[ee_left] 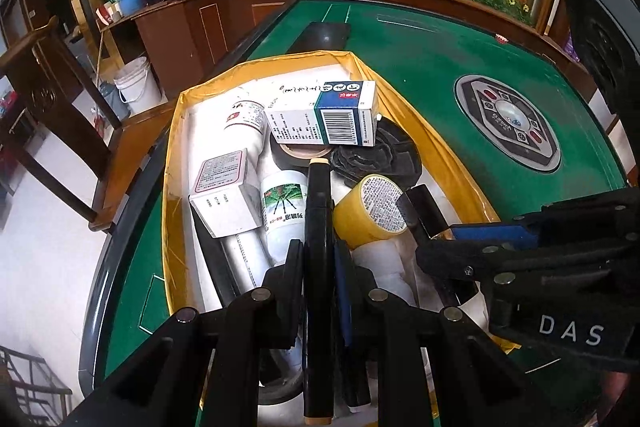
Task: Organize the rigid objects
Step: 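Carry the black tube with the right tool over the tray, then lower the black tube into the tray and open the right tool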
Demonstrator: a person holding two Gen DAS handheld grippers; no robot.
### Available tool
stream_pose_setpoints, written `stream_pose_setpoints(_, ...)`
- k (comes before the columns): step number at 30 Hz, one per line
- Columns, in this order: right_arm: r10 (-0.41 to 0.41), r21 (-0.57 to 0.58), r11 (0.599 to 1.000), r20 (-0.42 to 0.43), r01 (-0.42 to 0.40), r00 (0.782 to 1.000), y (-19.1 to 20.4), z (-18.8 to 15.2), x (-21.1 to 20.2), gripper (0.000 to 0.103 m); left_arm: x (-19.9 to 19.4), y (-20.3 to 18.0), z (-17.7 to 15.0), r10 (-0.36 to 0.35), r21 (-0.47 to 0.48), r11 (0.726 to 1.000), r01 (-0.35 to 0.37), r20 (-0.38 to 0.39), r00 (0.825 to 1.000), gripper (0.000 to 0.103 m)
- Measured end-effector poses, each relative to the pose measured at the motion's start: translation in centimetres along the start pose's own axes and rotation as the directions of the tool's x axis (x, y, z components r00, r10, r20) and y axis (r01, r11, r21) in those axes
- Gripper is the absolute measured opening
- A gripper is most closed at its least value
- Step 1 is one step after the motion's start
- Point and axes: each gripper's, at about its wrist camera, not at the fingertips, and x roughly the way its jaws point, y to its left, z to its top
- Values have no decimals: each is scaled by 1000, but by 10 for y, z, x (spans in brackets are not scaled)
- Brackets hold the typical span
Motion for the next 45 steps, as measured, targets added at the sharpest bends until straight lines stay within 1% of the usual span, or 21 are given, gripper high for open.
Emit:
stream_pose_setpoints(18,-2,-23,1000,4,2,1000,5,3,1,19,-1,-5,-2,23,24,999,-23,10,1000,15)
stream_pose_setpoints(29,-1,-37,999,34,2,999,8,2,-8,21,-5,-8,-4,31,18,999,-31,12,999,15)
stream_pose_setpoints(43,23,-39,999,49,-21,999,2,-11,-20,21,-16,-17,-9,57,9,998,-57,17,998,15)
stream_pose_setpoints(44,25,-39,999,50,-23,998,2,-12,-21,21,-17,-17,-9,59,8,998,-59,17,998,16)
stream_pose_setpoints(45,26,-39,999,52,-24,998,1,-14,-24,21,-18,-19,-10,62,5,998,-62,18,998,19)
